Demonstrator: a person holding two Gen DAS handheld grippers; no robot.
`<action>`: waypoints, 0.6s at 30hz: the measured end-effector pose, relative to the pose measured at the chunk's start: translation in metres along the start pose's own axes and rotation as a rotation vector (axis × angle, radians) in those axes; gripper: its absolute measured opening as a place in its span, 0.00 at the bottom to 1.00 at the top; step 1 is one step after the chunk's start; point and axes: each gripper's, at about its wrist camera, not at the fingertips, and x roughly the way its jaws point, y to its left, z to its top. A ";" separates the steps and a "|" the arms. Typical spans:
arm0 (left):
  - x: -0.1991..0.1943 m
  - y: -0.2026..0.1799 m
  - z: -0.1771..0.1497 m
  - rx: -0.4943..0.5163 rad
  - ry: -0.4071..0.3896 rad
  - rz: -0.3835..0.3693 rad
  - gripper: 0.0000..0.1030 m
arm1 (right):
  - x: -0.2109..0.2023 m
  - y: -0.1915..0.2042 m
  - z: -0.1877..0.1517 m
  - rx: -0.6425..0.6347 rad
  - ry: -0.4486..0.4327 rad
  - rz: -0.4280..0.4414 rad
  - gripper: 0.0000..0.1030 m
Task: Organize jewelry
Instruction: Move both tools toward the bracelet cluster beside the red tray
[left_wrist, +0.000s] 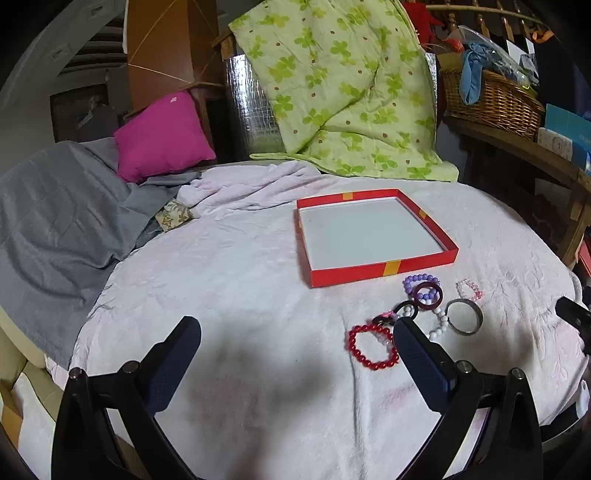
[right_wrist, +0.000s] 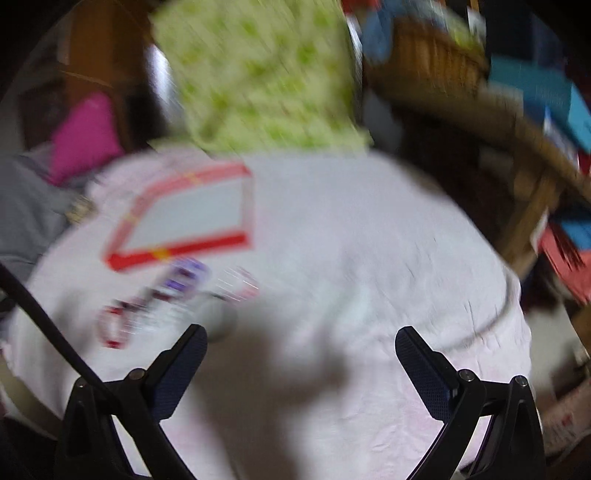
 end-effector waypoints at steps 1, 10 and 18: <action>0.000 0.000 -0.003 0.003 0.002 0.005 1.00 | -0.007 0.010 0.000 -0.011 -0.010 0.041 1.00; 0.000 0.005 -0.016 0.041 -0.010 0.048 1.00 | -0.009 0.072 -0.005 -0.016 0.036 0.065 1.00; 0.014 0.011 -0.021 0.047 0.014 0.071 1.00 | 0.013 0.065 -0.002 0.058 0.093 0.088 1.00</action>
